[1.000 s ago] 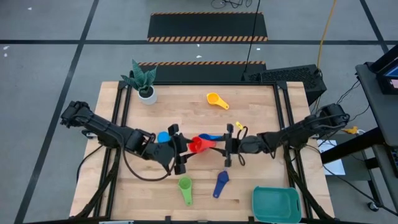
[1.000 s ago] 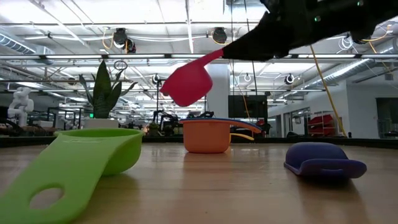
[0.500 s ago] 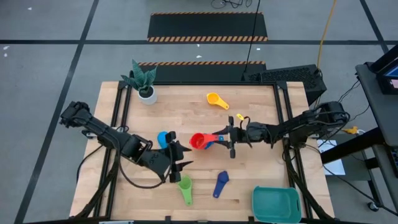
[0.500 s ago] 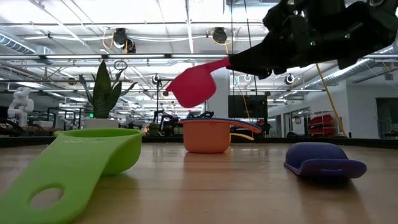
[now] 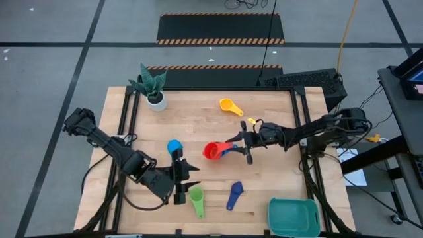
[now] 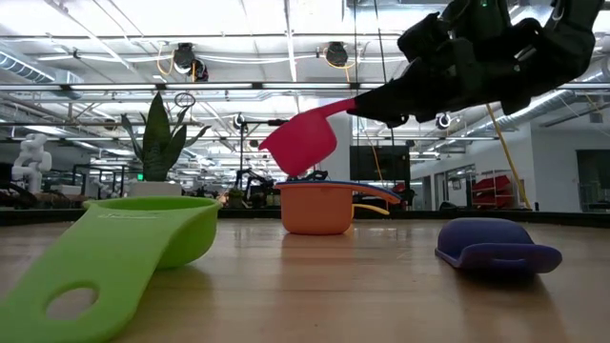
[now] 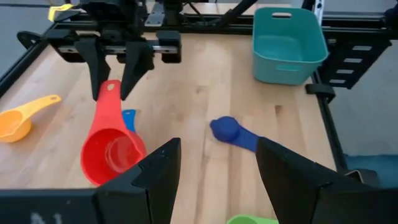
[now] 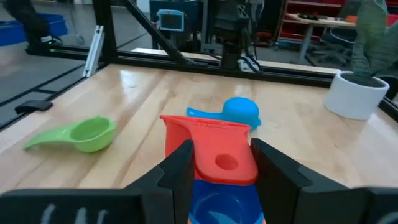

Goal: Nest measuring cups in basket
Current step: Stack the orange measuring cup on top of the blue measuring cup

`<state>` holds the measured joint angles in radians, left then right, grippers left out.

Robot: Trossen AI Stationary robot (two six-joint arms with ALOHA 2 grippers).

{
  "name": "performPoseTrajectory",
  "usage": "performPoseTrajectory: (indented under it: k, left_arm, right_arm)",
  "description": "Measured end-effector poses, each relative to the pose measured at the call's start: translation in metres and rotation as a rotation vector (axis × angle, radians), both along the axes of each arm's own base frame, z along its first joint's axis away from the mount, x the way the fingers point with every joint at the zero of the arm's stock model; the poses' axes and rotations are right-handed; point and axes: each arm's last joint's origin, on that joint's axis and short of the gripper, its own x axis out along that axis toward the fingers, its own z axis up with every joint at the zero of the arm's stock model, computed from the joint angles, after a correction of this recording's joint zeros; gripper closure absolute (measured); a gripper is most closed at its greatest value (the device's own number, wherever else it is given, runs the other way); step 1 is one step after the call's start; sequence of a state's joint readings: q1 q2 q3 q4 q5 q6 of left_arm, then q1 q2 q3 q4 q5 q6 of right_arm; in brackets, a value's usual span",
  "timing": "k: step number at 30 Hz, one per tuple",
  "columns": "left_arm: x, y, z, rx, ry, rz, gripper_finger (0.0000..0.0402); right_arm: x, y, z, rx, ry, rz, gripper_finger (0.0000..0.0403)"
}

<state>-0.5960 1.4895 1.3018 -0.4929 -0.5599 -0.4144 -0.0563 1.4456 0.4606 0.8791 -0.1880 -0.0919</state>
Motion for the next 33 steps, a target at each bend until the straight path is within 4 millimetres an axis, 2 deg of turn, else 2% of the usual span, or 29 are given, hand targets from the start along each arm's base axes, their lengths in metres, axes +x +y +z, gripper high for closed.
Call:
performPoseTrajectory:
  k: [12,33]
  left_arm:
    - [-0.007,-0.011,0.000,-0.003,-0.006,-0.011,0.0190]
    - [-0.006,-0.008,0.000,0.008,-0.006,-0.007,0.0190]
  right_arm:
    - [-0.006,-0.012,-0.007,-0.008,0.029,-0.022,0.0275]
    - [-0.010,-0.016,-0.015,0.030,0.094,-0.065,0.0275]
